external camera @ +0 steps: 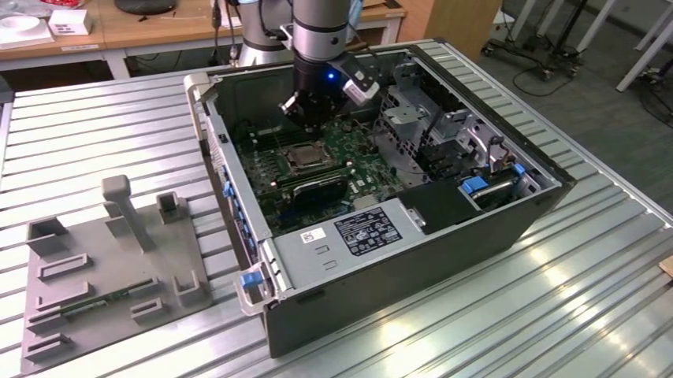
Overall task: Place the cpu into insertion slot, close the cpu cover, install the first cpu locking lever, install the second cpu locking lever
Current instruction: 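Close the cpu cover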
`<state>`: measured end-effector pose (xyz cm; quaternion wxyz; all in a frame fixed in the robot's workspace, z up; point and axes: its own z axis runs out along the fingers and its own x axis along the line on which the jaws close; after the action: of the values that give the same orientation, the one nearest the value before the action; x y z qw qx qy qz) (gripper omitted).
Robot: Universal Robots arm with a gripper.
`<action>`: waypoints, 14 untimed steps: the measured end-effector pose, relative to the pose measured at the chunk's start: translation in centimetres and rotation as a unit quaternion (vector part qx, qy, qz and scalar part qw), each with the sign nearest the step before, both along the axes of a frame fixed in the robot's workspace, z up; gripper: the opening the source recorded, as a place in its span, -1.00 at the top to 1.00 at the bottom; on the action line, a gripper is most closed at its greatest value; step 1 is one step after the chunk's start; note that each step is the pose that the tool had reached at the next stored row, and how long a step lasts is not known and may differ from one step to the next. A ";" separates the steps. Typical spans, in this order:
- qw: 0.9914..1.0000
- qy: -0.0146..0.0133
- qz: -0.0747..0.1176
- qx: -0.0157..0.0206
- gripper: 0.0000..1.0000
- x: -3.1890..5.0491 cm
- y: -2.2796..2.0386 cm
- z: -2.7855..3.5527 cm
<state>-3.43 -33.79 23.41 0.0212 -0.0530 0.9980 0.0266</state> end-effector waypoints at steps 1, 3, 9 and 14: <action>1.000 0.000 0.000 0.000 0.79 -0.24 0.01 -0.05; 1.000 0.000 -0.001 -0.001 0.79 -0.63 0.02 -0.13; 1.000 0.000 -0.003 -0.002 0.79 -1.85 0.06 -0.32; 1.000 0.000 -0.008 -0.005 0.79 -2.48 0.07 -0.55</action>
<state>-5.91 -33.72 22.86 0.0208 -0.0451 0.9985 0.0217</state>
